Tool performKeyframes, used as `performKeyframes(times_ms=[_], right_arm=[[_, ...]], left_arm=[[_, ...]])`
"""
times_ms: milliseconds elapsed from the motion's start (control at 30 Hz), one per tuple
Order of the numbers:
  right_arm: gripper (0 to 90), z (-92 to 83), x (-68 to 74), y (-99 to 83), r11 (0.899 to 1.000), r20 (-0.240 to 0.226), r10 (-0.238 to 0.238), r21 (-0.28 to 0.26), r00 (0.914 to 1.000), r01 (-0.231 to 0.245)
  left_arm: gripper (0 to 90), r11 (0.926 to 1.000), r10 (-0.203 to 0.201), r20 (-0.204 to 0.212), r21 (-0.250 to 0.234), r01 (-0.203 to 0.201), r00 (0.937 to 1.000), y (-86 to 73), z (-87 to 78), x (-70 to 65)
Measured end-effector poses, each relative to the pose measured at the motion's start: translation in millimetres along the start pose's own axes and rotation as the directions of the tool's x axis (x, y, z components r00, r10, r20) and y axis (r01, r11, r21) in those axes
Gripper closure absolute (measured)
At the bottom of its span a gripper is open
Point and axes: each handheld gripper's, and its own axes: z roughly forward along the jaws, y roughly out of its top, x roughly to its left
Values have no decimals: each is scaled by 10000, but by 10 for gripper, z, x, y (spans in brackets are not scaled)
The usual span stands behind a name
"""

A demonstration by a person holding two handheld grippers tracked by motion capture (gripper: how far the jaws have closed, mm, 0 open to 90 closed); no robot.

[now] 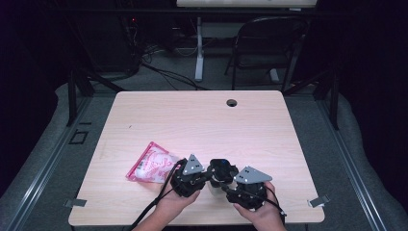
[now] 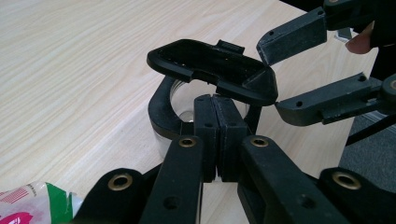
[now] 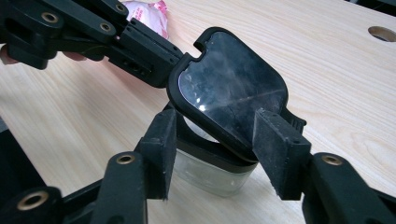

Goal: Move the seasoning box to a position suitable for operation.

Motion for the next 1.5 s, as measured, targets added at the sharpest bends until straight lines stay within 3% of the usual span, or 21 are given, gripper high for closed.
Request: performKeyframes(times_ms=[700, 1033, 1400, 1500], right_arm=[[484, 7, -38, 2, 9990, -76, 426, -102, 9991, -427], [531, -15, -48, 6, 9986, -26, 470, -239, 9989, -470], [565, -71, -144, -19, 9969, 151, 728, -301, 9972, -723], [569, -88, -211, -47, 9943, 227, 997, -390, 9948, -988]], left_arm=[[783, 9997, 82, -104, 245, -80, 9999, -26, 112, -4], [771, 9996, 157, -123, 226, -154, 9998, -51, 132, -5], [772, 9993, 322, -230, 175, -318, 9992, -57, 135, -19], [772, 9994, 313, -233, 147, -310, 9992, -59, 137, -20]])
